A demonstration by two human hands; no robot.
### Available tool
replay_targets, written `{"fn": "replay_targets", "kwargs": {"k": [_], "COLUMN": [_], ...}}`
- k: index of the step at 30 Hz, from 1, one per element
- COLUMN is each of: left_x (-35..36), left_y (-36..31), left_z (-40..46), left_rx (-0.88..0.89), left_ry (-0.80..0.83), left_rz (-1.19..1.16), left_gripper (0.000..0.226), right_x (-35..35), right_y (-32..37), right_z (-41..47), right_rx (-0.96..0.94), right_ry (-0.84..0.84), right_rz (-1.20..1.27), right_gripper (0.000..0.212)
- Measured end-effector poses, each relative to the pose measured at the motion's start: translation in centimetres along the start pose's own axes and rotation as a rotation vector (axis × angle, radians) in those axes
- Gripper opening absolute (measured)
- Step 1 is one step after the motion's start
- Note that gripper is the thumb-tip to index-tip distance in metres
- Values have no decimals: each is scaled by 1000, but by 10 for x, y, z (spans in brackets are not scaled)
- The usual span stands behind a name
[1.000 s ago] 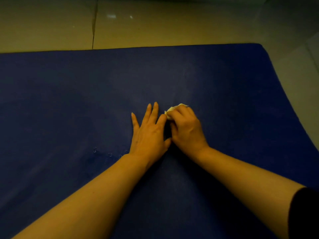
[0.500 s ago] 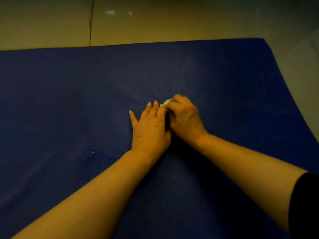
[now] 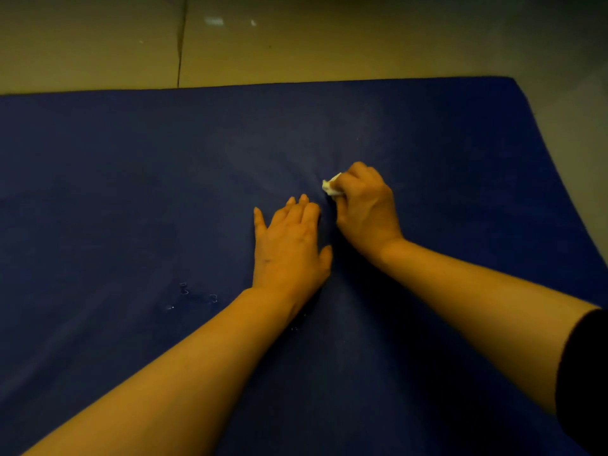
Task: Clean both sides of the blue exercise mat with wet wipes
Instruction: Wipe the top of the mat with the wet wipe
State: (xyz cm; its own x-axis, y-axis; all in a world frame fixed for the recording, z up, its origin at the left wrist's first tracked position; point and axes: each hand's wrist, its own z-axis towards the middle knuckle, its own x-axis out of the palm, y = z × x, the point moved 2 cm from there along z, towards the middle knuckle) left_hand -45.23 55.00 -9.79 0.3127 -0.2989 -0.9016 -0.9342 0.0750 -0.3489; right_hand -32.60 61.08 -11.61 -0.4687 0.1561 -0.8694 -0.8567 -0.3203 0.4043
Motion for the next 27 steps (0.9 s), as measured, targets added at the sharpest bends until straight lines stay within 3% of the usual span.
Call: {"fn": "replay_targets", "kwargs": {"k": [3, 6, 8, 11, 14, 16, 21, 24, 27], "left_x": [-3, -7, -9, -7, -1, -1, 0, 4, -5], "left_y": [1, 4, 6, 7, 8, 9, 17, 20, 25], "left_z": [2, 3, 5, 10, 13, 14, 12, 16, 25], "left_rx": [10, 22, 44, 80, 85, 94, 124, 116, 104], "left_ry": [-13, -21, -49, -149, -249, -231, -253, -310, -299], "left_rz": [21, 75, 99, 93, 44, 64, 48, -5, -65], "left_gripper": [50, 55, 53, 44, 39, 41, 45, 46, 63], "right_x": [-13, -29, -25, 2, 15, 6, 1, 14, 15], "right_y": [-32, -73, -63, -3, 14, -8, -38, -5, 4], "right_z": [28, 70, 73, 44, 22, 44, 83, 59, 41], "right_rx": [-76, 312, 416, 149, -83, -89, 301, 169, -35], "right_ry": [37, 45, 45, -68, 70, 50, 4, -128, 16], "right_rz": [-127, -245, -234, -40, 56, -41, -205, -44, 29], "right_gripper": [16, 19, 17, 8, 23, 25, 16, 17, 19]}}
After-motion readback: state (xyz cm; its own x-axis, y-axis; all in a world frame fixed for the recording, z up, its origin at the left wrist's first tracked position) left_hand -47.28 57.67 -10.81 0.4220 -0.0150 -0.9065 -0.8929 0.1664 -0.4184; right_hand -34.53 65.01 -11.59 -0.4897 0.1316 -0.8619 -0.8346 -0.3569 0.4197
